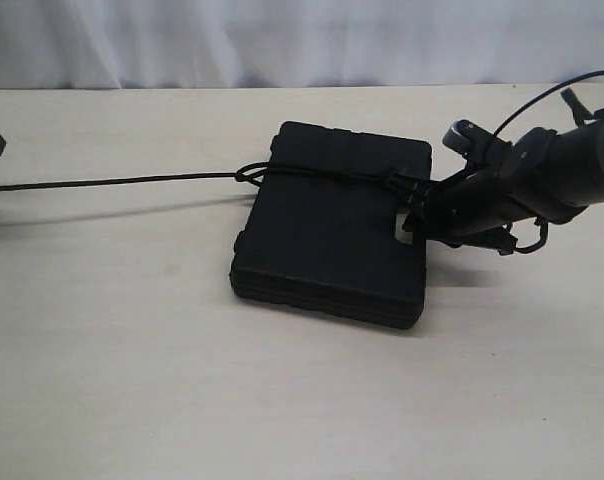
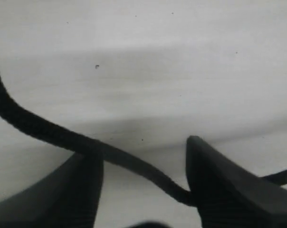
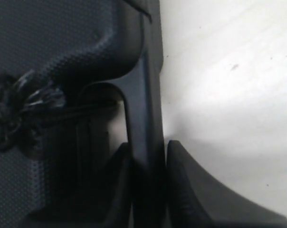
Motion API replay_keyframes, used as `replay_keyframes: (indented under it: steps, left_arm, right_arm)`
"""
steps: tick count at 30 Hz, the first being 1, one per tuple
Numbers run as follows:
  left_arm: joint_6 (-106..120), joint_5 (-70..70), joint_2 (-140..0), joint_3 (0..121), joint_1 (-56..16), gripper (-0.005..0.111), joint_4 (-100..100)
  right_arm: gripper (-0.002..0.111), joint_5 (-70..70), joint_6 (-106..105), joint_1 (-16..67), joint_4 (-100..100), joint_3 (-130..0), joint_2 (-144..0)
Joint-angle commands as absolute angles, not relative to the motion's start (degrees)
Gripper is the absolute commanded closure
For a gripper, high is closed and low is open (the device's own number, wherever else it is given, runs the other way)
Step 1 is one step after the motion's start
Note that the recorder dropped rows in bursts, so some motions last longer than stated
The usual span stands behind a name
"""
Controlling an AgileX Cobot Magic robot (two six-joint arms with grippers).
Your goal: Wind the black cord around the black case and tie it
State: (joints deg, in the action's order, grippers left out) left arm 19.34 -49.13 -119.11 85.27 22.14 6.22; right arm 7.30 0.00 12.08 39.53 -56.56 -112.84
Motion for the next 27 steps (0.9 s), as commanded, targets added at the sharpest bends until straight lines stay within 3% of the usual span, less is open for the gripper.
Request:
replay_keyframes:
  steps: [1,6,9,11,13,15,16,18,20,23,25,27]
  left_arm:
    - [19.6,-51.2,-118.9,88.3,22.6,0.050,10.4]
    - [19.6,-65.8,-118.7,103.1,22.6,0.050,23.7]
    - [22.2,-69.6,-117.5,105.4,22.4,0.050,29.6]
    - [27.0,-70.0,-117.2,105.3,21.1,0.055,35.4]
    - [29.7,-70.0,-117.2,105.3,19.0,0.067,37.8]
    - [30.9,-70.0,-116.6,105.3,15.0,0.090,36.7]
    - [31.9,-70.0,-115.5,105.3,11.9,0.107,34.3]
    - [30.6,-70.0,-113.0,105.3,6.6,0.107,29.7]
    - [28.4,-70.0,-110.7,104.9,2.7,0.107,25.8]
    - [25.4,-66.4,-106.2,100.5,-3.1,0.107,19.9]
    - [21.7,-61.8,-103.2,96.4,-6.8,0.107,12.3]
    - [14.8,-58.7,-99.8,92.3,-10.3,0.107,2.5]
  right_arm:
    - [0.104,5.8,1.7,12.0,41.5,-56.6,-112.6]
    - [0.104,3.2,-4.3,18.2,41.5,-58.8,-112.6]
    - [0.104,3.6,-4.3,20.0,41.5,-60.8,-112.6]
    - [0.104,3.6,-6.1,20.1,40.5,-61.3,-112.6]
    - [0.102,4.7,-8.1,19.8,40.5,-61.3,-112.6]
    - [0.089,6.8,-8.6,18.8,40.5,-61.3,-112.5]
    - [0.077,8.7,-8.6,17.6,39.4,-61.4,-112.2]
    - [0.058,14.9,-12.6,15.1,35.4,-62.5,-110.3]
    - [0.051,20.9,-12.8,13.4,32.1,-63.8,-108.4]
    - [0.053,30.0,-12.6,10.6,28.4,-66.1,-104.5]
    - [0.062,36.2,-11.1,9.4,23.7,-67.7,-101.7]
    - [0.078,43.3,-6.6,9.2,14.6,-69.0,-98.4]
